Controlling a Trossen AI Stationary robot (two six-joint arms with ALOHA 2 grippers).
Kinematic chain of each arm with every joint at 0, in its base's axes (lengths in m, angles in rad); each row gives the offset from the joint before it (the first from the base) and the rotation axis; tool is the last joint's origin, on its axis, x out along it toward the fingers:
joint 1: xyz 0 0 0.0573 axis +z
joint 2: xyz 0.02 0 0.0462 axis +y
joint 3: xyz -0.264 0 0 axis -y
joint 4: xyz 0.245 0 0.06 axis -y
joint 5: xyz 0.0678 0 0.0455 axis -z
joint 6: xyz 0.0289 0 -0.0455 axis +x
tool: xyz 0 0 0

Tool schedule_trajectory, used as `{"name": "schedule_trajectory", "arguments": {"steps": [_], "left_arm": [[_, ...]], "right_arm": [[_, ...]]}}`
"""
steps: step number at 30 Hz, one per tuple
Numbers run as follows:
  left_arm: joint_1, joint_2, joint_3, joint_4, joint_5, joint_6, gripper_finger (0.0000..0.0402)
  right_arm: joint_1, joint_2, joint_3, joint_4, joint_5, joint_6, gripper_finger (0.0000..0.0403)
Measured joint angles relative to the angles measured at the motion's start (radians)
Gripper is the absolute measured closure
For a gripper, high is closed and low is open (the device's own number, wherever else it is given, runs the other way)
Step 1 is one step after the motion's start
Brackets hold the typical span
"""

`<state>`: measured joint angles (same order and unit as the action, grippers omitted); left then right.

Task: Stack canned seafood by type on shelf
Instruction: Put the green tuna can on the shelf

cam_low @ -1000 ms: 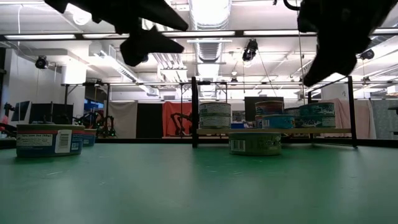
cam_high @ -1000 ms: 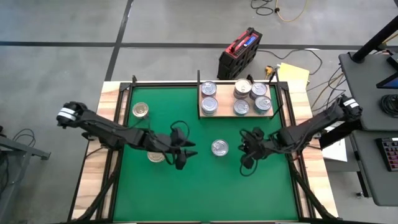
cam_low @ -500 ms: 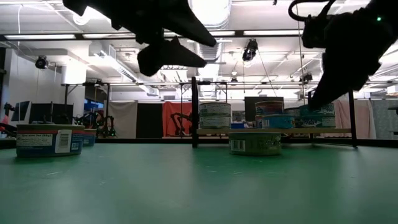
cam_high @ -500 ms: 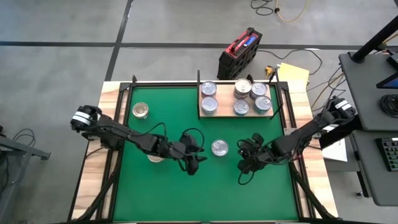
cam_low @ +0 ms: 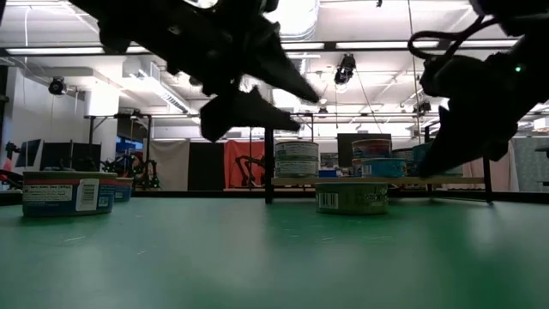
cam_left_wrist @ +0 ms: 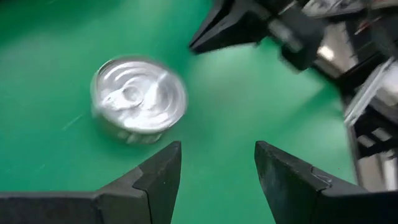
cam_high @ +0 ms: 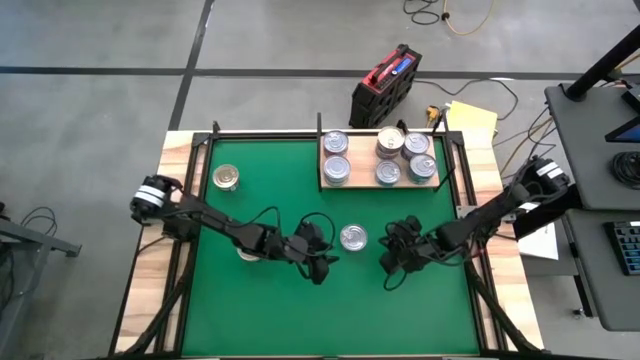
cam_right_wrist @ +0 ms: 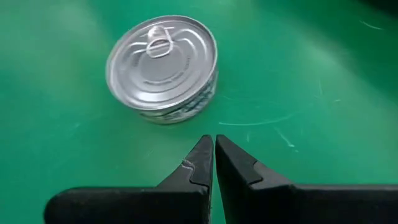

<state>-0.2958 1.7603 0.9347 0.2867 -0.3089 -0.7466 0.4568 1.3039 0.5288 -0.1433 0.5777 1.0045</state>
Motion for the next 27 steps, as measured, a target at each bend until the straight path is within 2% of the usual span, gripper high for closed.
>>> {"name": "schedule_trajectory", "arguments": {"steps": [5,13,27], "left_arm": [[0.009,0.055,0.0,0.131,0.003,-0.001,0.0213],[0.055,0.106,-0.001,0.145,-0.001,-0.087,0.0209],[0.127,0.236,0.0,0.191,-0.023,-0.206,0.0152]], "right_arm": [[-0.022,0.019,-0.007,0.012,0.017,0.007,0.0394],[-0.078,0.072,-0.007,0.029,0.08,0.003,0.0394],[-0.095,0.217,0.005,0.162,0.064,-0.013,0.0394]]}}
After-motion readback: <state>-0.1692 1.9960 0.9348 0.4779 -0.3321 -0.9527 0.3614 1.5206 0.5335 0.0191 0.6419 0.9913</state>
